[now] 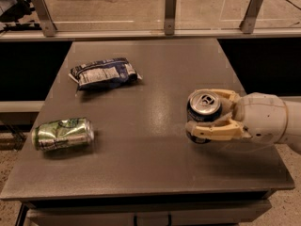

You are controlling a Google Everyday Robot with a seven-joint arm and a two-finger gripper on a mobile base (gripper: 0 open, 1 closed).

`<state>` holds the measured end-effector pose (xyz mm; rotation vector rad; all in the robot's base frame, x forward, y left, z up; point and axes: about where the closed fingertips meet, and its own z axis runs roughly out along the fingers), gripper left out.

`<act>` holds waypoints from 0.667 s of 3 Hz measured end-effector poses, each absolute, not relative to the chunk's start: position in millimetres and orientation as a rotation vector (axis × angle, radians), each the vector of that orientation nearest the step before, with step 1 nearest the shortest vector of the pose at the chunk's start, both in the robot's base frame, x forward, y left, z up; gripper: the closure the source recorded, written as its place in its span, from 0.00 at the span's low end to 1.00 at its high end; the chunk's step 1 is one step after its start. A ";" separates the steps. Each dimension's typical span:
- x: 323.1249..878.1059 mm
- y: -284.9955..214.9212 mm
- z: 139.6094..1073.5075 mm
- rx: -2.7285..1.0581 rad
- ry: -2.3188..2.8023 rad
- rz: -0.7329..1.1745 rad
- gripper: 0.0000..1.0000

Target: Place pepsi can upright

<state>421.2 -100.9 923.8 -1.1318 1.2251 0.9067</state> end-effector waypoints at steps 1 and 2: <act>426.2 -105.5 918.4 -1.002 1.278 0.981 1.00; 426.3 -113.2 903.3 -0.920 1.373 1.023 1.00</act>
Offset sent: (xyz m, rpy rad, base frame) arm 0.0050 -0.0279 -0.0445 0.1127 0.3486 -0.1528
